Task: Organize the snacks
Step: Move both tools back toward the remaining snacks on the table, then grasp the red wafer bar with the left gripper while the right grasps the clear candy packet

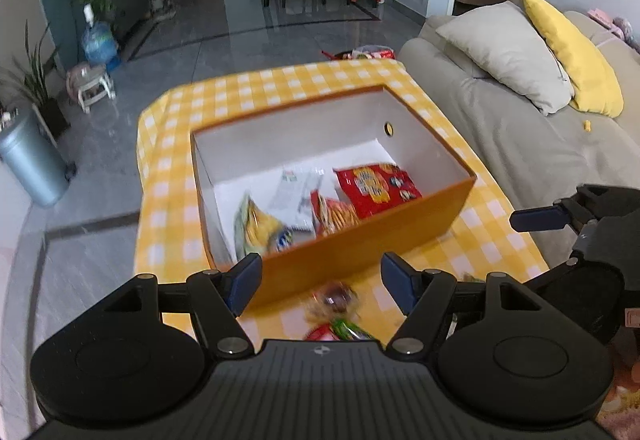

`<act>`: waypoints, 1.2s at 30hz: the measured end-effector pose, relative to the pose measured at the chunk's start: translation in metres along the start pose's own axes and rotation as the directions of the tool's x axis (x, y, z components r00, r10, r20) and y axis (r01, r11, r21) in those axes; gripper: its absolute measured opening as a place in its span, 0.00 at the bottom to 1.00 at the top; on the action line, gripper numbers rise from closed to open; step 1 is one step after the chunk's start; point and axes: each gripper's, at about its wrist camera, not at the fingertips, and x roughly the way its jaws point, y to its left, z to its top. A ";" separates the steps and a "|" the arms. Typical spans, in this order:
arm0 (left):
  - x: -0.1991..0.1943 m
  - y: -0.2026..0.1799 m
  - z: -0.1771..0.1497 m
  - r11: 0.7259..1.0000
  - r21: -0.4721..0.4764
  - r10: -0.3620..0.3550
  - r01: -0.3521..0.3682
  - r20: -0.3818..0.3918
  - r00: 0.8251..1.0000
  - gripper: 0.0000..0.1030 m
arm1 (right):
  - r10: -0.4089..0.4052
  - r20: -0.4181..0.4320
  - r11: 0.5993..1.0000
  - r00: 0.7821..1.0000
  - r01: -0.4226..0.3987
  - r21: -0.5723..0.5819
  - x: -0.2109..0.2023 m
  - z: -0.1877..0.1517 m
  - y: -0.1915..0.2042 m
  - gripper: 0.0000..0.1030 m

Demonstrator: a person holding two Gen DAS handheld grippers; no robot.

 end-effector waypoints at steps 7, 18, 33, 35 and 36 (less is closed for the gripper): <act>0.019 0.011 -0.033 0.988 -0.150 -0.043 0.029 -0.092 0.995 0.78 | 0.016 -0.002 0.992 1.000 -0.015 0.122 0.015 -0.038 -0.016 0.94; 0.060 0.007 -0.063 0.986 -0.168 -0.043 0.000 -0.254 0.966 0.76 | -0.036 -0.091 0.980 0.995 0.053 0.192 0.043 -0.092 -0.029 0.82; 0.123 0.000 -0.086 0.979 -0.202 -0.092 0.016 -0.375 0.922 0.76 | 0.028 -0.115 0.994 0.993 -0.015 0.110 0.068 -0.091 -0.009 0.74; 0.127 -0.002 -0.087 0.980 -0.199 -0.086 0.008 -0.383 0.920 0.76 | 0.036 -0.117 0.993 0.993 -0.022 0.112 0.070 -0.091 -0.009 0.73; 0.128 -0.003 -0.087 0.981 -0.193 -0.081 0.005 -0.386 0.919 0.76 | 0.037 -0.118 0.993 0.992 -0.023 0.115 0.071 -0.092 -0.010 0.73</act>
